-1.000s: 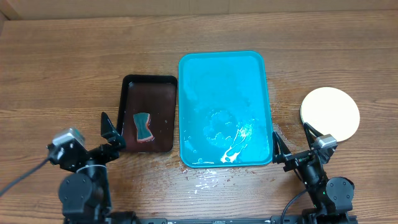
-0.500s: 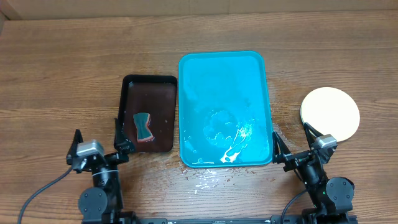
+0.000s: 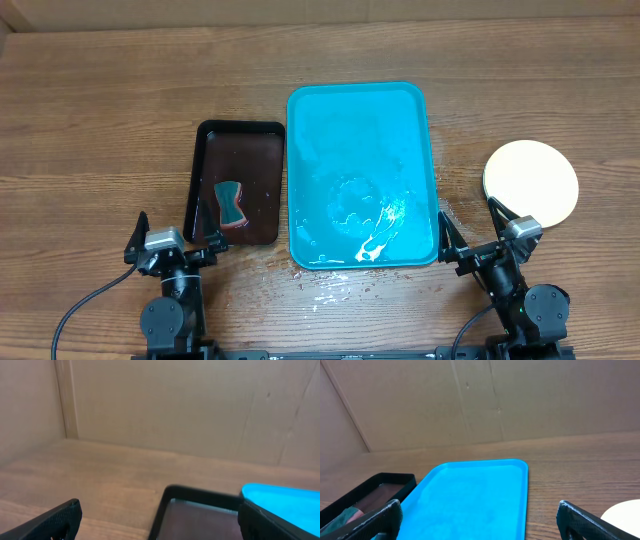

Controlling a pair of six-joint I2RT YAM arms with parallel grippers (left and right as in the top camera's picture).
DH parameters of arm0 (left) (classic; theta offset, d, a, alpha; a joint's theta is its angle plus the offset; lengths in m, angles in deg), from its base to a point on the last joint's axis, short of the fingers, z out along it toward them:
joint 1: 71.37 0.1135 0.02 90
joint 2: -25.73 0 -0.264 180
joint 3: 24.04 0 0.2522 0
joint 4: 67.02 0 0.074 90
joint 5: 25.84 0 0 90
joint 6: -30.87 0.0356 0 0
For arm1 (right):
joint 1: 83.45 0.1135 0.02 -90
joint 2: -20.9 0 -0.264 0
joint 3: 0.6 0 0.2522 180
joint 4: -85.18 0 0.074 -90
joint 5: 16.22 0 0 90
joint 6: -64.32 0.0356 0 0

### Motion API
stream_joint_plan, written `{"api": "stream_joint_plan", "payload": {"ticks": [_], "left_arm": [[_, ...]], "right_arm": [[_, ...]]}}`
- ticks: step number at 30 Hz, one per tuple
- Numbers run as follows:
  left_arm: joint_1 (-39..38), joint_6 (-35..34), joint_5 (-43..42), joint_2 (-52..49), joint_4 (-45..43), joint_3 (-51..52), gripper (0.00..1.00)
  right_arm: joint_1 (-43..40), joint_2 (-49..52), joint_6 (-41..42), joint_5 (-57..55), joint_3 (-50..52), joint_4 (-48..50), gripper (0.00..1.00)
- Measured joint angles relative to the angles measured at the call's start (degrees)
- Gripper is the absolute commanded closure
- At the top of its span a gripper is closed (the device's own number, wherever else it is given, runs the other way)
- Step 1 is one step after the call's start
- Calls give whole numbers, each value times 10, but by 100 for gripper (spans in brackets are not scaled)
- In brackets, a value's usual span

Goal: Clean dirty plates on tray and stack at the side

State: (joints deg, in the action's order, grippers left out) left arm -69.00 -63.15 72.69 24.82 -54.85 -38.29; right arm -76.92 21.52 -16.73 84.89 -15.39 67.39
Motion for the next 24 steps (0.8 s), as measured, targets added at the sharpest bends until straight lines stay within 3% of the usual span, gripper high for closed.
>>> {"api": "stream_joint_plan", "payload": {"ticks": [5,24], "left_arm": [[0,0,-1,0,53,0,0],[0,0,-2,0,53,0,0]], "right_arm": [[0,0,0,0,0,0,0],[0,0,0,0,0,0,0]]}}
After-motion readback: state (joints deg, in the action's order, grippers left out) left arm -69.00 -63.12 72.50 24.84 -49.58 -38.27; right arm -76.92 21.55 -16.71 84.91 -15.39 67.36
